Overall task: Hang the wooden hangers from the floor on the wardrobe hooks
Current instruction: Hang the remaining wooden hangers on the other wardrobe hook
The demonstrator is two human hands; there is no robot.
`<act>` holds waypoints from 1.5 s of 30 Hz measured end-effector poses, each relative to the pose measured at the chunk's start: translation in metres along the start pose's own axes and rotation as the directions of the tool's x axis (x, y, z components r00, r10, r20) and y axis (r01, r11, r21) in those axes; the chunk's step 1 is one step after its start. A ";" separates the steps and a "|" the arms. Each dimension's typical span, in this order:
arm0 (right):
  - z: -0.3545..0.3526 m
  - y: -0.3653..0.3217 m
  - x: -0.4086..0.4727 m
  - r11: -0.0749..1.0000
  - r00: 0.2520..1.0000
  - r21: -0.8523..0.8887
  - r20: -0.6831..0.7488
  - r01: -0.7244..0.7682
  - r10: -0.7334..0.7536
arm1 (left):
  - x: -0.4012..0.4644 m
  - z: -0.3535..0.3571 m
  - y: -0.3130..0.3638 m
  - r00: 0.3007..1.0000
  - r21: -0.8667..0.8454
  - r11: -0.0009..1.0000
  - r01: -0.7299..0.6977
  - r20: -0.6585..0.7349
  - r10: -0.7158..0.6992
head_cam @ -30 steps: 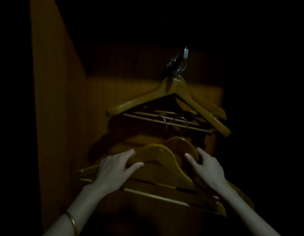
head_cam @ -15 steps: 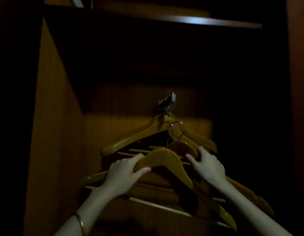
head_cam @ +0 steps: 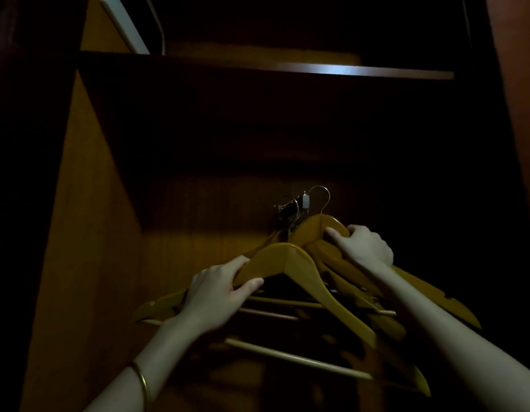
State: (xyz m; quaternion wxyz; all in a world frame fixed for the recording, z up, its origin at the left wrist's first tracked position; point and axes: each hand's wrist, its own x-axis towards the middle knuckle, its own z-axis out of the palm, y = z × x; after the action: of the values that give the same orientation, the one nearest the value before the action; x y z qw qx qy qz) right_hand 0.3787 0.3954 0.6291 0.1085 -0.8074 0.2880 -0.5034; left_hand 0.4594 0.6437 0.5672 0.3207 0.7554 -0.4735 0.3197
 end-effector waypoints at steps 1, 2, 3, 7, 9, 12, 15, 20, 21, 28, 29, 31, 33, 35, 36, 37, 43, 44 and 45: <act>0.001 -0.003 0.004 1.000 1.000 0.000 0.003 0.023 -0.023 | 0.001 0.000 -0.003 1.000 -0.001 1.000 0.005 -0.002 -0.005; 0.002 -0.007 0.008 0.999 0.999 0.009 0.012 0.052 -0.052 | 0.003 0.000 -0.005 1.000 0.000 1.000 0.010 -0.004 -0.010; 0.003 -0.009 0.011 0.997 0.997 0.023 0.033 0.076 -0.077 | 0.003 0.000 -0.008 1.000 0.006 1.000 0.023 -0.004 -0.023; 0.011 -0.012 0.020 0.988 0.982 0.065 0.119 0.141 -0.148 | 0.006 0.001 -0.019 0.996 0.012 0.996 0.088 -0.007 -0.088; 0.017 -0.008 0.023 0.983 0.971 0.110 0.176 0.146 -0.164 | 0.008 0.002 -0.024 0.993 0.000 0.993 0.116 -0.004 -0.116; 0.028 -0.001 0.024 0.979 0.947 0.122 0.258 0.166 -0.193 | 0.014 0.004 -0.032 0.989 -0.014 0.988 0.151 0.012 -0.150; 0.034 0.003 0.022 0.982 0.947 0.122 0.271 0.141 -0.170 | 0.020 0.008 -0.034 0.989 -0.025 0.989 0.145 0.031 -0.145; 0.038 0.005 0.019 0.972 0.932 0.210 0.320 0.105 -0.170 | 0.029 0.015 -0.025 0.990 -0.053 0.989 0.137 0.050 -0.134; 0.038 0.006 0.019 0.967 0.930 0.231 0.322 0.104 -0.176 | 0.030 0.017 -0.023 0.991 -0.055 0.990 0.129 0.050 -0.127; 0.007 0.002 -0.004 0.858 0.959 0.455 0.031 0.238 -0.282 | 0.040 0.025 -0.010 0.996 -0.065 0.994 0.088 0.027 -0.086; -0.003 0.000 -0.011 0.814 0.939 0.514 0.047 0.270 -0.341 | 0.042 0.025 -0.005 0.996 -0.073 0.994 0.084 0.016 -0.083; -0.017 -0.007 -0.028 0.804 0.876 0.480 0.136 0.350 -0.463 | 0.047 0.025 0.006 0.997 -0.078 0.995 0.066 -0.027 -0.069; -0.020 -0.011 -0.039 0.847 0.844 0.241 0.150 0.473 -0.514 | 0.054 0.023 0.018 0.996 -0.072 0.996 0.053 -0.064 -0.058; -0.019 -0.012 -0.040 0.849 0.847 0.028 0.060 0.527 -0.528 | 0.062 0.022 0.026 0.996 -0.069 0.997 0.037 -0.083 -0.043; -0.017 -0.012 -0.037 0.849 0.849 -0.009 0.022 0.529 -0.528 | 0.066 0.021 0.029 0.996 -0.070 0.997 0.029 -0.087 -0.035; -0.016 -0.011 -0.032 0.852 0.852 -0.025 0.006 0.524 -0.524 | 0.069 0.021 0.032 0.995 -0.080 0.996 0.026 -0.091 -0.034; -0.014 -0.013 -0.011 0.902 0.899 -0.018 0.088 0.431 -0.428 | 0.087 0.027 0.033 0.990 -0.253 0.967 0.026 -0.125 -0.059; -0.014 -0.013 -0.010 0.905 0.901 -0.009 0.091 0.426 -0.424 | 0.088 0.029 0.033 0.989 -0.264 0.964 0.031 -0.132 -0.068; -0.015 -0.014 -0.009 0.905 0.901 -0.005 0.095 0.425 -0.422 | 0.088 0.031 0.033 0.987 -0.268 0.963 0.038 -0.138 -0.077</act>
State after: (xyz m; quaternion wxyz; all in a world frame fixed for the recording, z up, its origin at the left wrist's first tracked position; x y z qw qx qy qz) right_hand 0.3679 0.4135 0.6355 -0.0005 -0.8742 0.1068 -0.4737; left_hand 0.4652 0.5628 0.6241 0.4620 0.6936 -0.4648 0.2992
